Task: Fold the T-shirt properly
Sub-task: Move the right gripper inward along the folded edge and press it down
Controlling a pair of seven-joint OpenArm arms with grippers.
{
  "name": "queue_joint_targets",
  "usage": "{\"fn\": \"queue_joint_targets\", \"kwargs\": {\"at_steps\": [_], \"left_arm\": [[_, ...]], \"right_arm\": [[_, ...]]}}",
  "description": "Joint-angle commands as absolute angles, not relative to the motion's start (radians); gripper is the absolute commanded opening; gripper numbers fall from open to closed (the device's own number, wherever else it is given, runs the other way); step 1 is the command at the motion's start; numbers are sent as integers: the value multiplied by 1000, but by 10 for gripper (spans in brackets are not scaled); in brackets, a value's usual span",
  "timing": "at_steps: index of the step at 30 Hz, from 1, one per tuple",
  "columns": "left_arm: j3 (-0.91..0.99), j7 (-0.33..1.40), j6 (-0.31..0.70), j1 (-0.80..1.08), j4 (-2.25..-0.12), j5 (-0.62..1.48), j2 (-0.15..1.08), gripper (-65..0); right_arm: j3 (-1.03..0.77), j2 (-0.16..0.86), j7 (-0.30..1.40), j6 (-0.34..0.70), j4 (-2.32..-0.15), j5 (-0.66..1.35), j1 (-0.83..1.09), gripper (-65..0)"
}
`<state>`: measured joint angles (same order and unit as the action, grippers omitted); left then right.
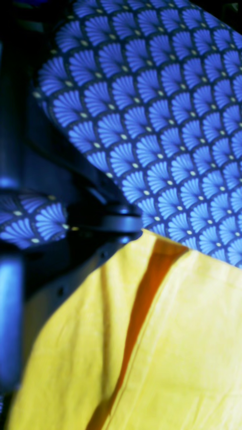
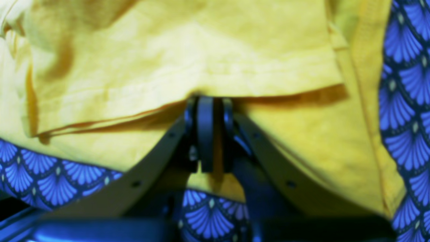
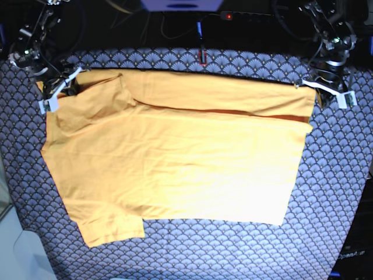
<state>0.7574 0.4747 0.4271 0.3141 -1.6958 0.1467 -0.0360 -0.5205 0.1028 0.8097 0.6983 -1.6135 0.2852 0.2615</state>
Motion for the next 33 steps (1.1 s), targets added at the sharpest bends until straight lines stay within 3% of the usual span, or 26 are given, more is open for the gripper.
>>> {"fn": "queue_joint_targets", "kwargs": {"at_steps": [1,11,17,24,33], "left_arm": [[760,456,429,309,-1712,156,-30,-650],[760,456,429,311,-1721,156,-30,-650],[760,456,429,318,-1722,156,-30,-650],[760,456,429,315,-1715,156,-30,-650],[760,456,430,309,-1713,156,-30,-650]], "right_arm": [[-509,113,816,698,-1621,288,265,-625],[-389,113,829,698,-1623,288,77,-624],[-389,140,969,698,-1652,289,-61,-625],[-390,193,978,698,-1704,289,16,-625],[-387,140,892,698,-1810,291,232,-625]]}}
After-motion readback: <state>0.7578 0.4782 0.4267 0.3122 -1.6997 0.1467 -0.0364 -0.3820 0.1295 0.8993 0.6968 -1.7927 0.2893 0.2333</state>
